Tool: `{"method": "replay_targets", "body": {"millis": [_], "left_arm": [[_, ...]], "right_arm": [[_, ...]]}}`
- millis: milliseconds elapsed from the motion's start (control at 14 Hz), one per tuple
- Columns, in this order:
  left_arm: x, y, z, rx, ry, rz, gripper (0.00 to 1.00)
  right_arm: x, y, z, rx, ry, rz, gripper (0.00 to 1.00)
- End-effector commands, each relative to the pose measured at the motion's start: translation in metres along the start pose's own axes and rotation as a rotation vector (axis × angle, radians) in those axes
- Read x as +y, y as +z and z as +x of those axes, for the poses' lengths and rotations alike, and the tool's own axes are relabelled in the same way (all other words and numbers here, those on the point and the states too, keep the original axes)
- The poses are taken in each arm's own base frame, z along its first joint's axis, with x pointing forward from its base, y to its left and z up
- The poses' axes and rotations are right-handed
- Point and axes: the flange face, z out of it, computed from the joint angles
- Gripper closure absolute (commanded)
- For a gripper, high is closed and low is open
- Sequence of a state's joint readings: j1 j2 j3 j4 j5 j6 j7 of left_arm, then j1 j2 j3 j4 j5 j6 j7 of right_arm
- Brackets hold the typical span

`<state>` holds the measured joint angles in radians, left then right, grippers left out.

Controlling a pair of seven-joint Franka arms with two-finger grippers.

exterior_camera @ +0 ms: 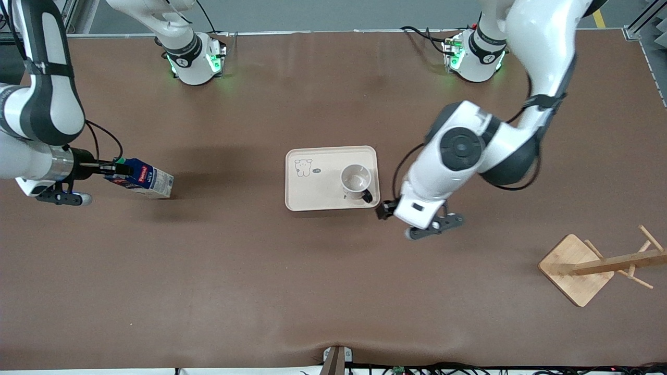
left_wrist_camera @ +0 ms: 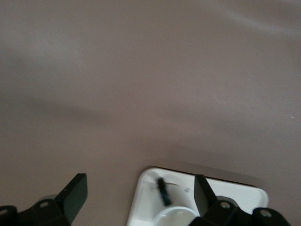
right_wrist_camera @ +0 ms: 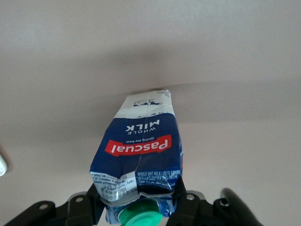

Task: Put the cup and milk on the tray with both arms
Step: 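Release the mug on the tray while the right gripper lifts the milk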

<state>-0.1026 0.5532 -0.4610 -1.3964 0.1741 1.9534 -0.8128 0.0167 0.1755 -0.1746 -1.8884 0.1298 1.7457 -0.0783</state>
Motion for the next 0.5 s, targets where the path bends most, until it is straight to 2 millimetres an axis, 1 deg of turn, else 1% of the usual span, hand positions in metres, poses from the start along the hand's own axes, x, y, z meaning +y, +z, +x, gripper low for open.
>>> {"method": "replay_targets", "body": {"millis": [0, 143, 214, 286, 357, 429], "left_arm": [[-0.055, -0.042, 0.019, -0.011, 0.098, 0.071, 0.00], [-0.095, -0.077, 0.033, 0.001, 0.128, 0.095, 0.00], [-0.110, -0.094, 0.037, 0.018, 0.127, 0.098, 0.00], [-0.125, -0.105, 0.041, 0.025, 0.115, 0.104, 0.00], [-0.138, -0.119, 0.044, 0.037, 0.101, 0.106, 0.00], [-0.150, -0.126, 0.046, 0.031, 0.093, 0.110, 0.00]], "right_arm": [[-0.044, -0.034, -0.003, -0.002, -0.060, -0.010, 1.00], [-0.087, -0.051, -0.004, 0.026, -0.064, -0.028, 1.00], [-0.116, -0.056, -0.005, 0.041, -0.074, -0.037, 1.00], [-0.145, -0.059, -0.006, 0.052, -0.090, -0.048, 1.00], [-0.169, -0.059, -0.008, 0.060, -0.105, -0.058, 1.00], [-0.196, -0.056, -0.011, 0.064, -0.144, -0.070, 1.00]]}}
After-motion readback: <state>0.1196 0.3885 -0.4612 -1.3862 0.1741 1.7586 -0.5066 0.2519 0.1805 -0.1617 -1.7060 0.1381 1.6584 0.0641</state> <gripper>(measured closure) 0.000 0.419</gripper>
